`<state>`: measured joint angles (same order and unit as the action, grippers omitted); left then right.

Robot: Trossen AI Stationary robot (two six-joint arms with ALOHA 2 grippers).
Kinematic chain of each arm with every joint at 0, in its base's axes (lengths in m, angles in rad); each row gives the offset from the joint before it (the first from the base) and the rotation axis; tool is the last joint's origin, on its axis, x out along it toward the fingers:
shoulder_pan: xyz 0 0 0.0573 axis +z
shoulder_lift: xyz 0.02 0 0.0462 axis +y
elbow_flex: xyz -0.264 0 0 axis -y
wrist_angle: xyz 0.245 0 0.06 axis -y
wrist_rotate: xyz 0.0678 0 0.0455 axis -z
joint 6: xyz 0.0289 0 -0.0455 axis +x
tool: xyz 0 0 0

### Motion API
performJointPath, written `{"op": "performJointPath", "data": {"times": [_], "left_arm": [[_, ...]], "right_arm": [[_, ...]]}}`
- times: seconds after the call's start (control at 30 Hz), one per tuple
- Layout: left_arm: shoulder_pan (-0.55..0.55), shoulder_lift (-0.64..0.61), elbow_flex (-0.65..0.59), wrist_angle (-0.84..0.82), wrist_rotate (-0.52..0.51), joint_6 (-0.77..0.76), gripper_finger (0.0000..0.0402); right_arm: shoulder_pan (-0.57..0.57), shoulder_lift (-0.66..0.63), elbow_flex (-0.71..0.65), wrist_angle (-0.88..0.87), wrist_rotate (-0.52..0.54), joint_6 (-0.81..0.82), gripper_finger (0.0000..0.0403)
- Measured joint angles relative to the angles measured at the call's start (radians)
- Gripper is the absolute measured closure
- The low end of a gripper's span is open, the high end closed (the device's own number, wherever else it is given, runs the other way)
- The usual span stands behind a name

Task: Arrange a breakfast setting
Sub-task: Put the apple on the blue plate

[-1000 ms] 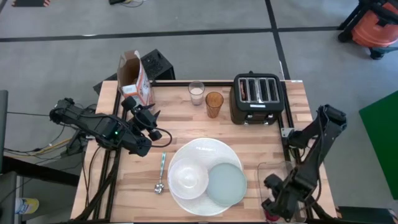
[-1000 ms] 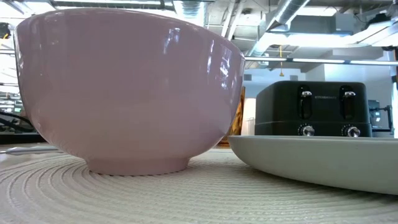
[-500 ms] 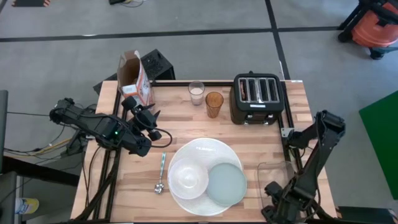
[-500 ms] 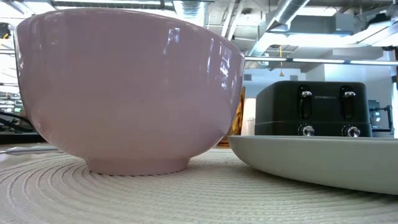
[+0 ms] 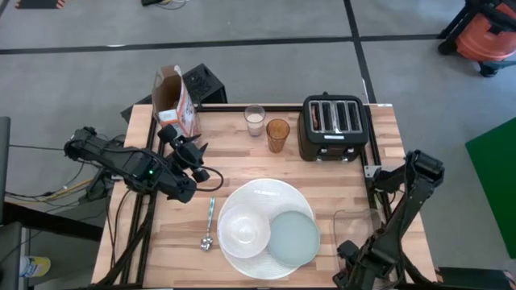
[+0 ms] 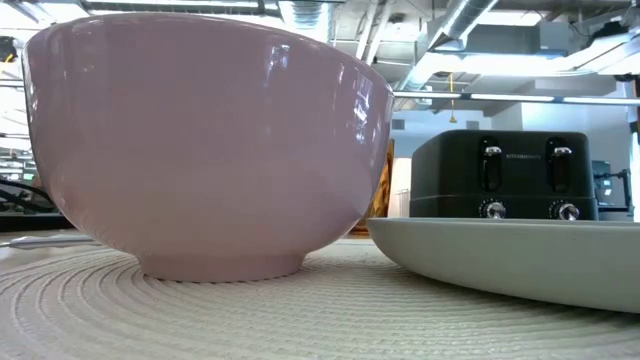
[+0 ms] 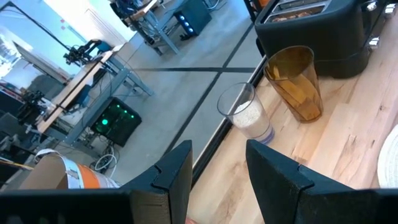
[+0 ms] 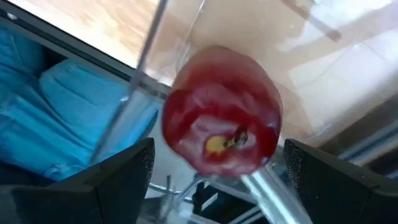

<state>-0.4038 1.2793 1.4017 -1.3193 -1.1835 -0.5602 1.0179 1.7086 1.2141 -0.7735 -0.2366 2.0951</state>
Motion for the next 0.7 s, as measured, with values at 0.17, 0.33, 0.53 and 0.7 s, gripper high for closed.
{"op": "performJointPath", "data": {"times": [0.17,0.33,0.53,0.7], "left_arm": [[0.000,0.000,0.000,0.000,-0.001,0.000,0.0262],[0.000,0.000,0.000,0.000,-0.001,0.000,0.0262],[0.000,0.000,0.000,0.000,0.000,0.000,0.0262],[0.000,0.000,0.000,0.000,0.000,-0.001,0.0262]], "right_arm": [[-0.015,0.040,0.000,-0.006,-0.064,-0.065,0.0025],[-0.035,0.065,0.000,-0.036,-0.051,-0.133,0.0025],[-0.051,0.079,0.000,-0.083,-0.044,-0.160,0.0033],[-0.049,0.079,0.000,-0.082,-0.048,-0.166,0.0068]]}}
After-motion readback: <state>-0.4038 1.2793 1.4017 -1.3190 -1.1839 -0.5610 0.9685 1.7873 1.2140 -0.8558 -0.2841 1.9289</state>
